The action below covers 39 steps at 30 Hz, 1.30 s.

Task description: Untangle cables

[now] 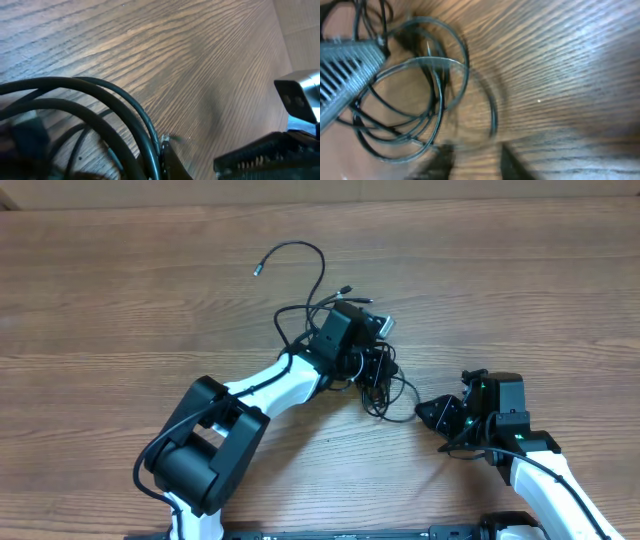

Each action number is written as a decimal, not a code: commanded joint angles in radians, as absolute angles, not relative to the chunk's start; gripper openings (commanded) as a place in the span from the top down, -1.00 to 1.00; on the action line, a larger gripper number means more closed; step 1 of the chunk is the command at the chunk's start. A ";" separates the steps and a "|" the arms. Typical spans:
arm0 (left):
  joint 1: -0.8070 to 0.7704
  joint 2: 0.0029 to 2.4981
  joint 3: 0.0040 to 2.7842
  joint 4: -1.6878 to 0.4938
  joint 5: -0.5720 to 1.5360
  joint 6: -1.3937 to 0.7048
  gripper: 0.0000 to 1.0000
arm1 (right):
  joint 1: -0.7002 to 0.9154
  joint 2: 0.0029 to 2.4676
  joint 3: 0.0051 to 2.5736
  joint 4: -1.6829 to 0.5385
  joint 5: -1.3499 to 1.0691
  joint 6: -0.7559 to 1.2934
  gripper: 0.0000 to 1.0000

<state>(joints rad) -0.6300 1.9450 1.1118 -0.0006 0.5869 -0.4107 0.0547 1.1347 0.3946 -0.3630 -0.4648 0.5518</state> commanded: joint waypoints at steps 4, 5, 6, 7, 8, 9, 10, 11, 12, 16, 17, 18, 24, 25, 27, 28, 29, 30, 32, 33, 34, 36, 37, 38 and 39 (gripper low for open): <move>-0.571 1.820 1.131 0.000 0.669 -0.372 0.92 | 0.057 1.134 0.421 -0.354 -0.480 0.543 -0.17; -0.559 1.796 1.131 -0.004 0.690 -0.369 0.92 | 0.057 1.134 0.421 -0.344 -0.488 0.528 -0.22; -0.547 1.773 1.131 -0.008 0.719 -0.369 0.92 | 0.057 1.134 0.422 -0.326 -0.504 0.509 -0.26; -0.535 1.749 1.131 -0.010 0.758 -0.370 0.92 | 0.057 1.134 0.425 -0.310 -0.521 0.492 -0.30; -0.523 1.728 1.131 -0.010 0.808 -0.370 0.92 | 0.057 1.134 0.430 -0.297 -0.533 0.488 -0.34; -0.511 1.706 1.131 -0.010 0.868 -0.370 0.92 | 0.057 1.134 0.436 -0.283 -0.550 0.489 -0.36; -0.504 1.694 1.131 -0.010 0.904 -0.370 0.92 | 0.057 1.134 0.440 -0.271 -0.567 0.489 -0.36; -0.496 1.681 1.131 -0.010 0.942 -0.370 0.92 | 0.057 1.134 0.442 -0.252 -0.598 0.489 -0.37; -0.490 1.669 1.131 -0.010 0.978 -0.374 0.91 | 0.057 1.134 0.442 -0.222 -0.649 0.490 -0.37; -0.476 1.647 1.131 -0.007 1.045 -0.413 0.92 | 0.057 1.134 0.442 -0.133 -0.807 0.550 -0.38; -0.475 1.646 1.131 0.005 1.064 -0.429 0.92 | 0.057 1.134 0.442 -0.113 -0.833 0.588 -0.38; -0.476 1.647 1.131 0.018 1.081 -0.441 0.92 | 0.057 1.134 0.442 -0.100 -0.852 0.615 -0.38; -0.478 1.647 1.131 0.063 1.088 -0.475 0.92 | 0.057 1.134 0.442 -0.053 -0.920 0.811 -0.25; -0.478 1.647 1.131 0.066 1.081 -0.480 0.92 | 0.057 1.134 0.442 -0.052 -0.931 0.838 -0.22; -0.479 1.647 1.131 0.065 1.066 -0.480 0.92 | 0.057 1.134 0.442 -0.049 -0.955 0.863 -0.18; -0.479 1.647 1.131 0.065 1.066 -0.480 0.92 | 0.057 1.134 0.442 -0.048 -0.965 0.873 -0.18; -0.479 1.647 1.131 0.065 1.066 -0.487 0.92 | 0.057 1.134 0.442 -0.047 -0.965 0.892 -0.17; -0.479 1.647 1.131 0.067 1.066 -0.501 0.92 | 0.057 1.134 0.442 -0.047 -0.963 0.909 -0.12; -0.480 1.647 1.131 0.083 1.070 -0.545 0.92 | 0.057 1.134 0.442 -0.045 -0.958 0.947 -0.07; -0.483 1.647 1.131 0.096 1.073 -0.569 0.91 | 0.057 1.134 0.442 -0.045 -0.951 0.972 -0.03; -0.487 1.647 1.131 0.117 1.075 -0.594 0.92 | 0.057 1.134 0.442 -0.046 -0.943 0.999 0.00; -0.500 1.647 1.131 0.178 1.074 -0.659 0.92 | 0.057 1.134 0.442 -0.046 -0.933 1.030 0.06; -0.506 1.647 1.131 0.205 1.074 -0.686 0.92 | 0.057 1.134 0.442 -0.046 -0.928 1.037 0.09; -0.512 1.647 1.131 0.234 1.074 -0.714 0.92 | 0.057 1.134 0.442 -0.046 -0.921 1.053 0.09; -0.518 1.647 1.131 0.260 1.073 -0.745 0.92 | 0.057 1.134 0.442 -0.045 -0.917 1.064 0.10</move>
<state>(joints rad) -0.4938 1.6627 1.1137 0.2085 1.0481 -0.6189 0.0547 1.1347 0.4133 -0.0525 -0.9340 0.9878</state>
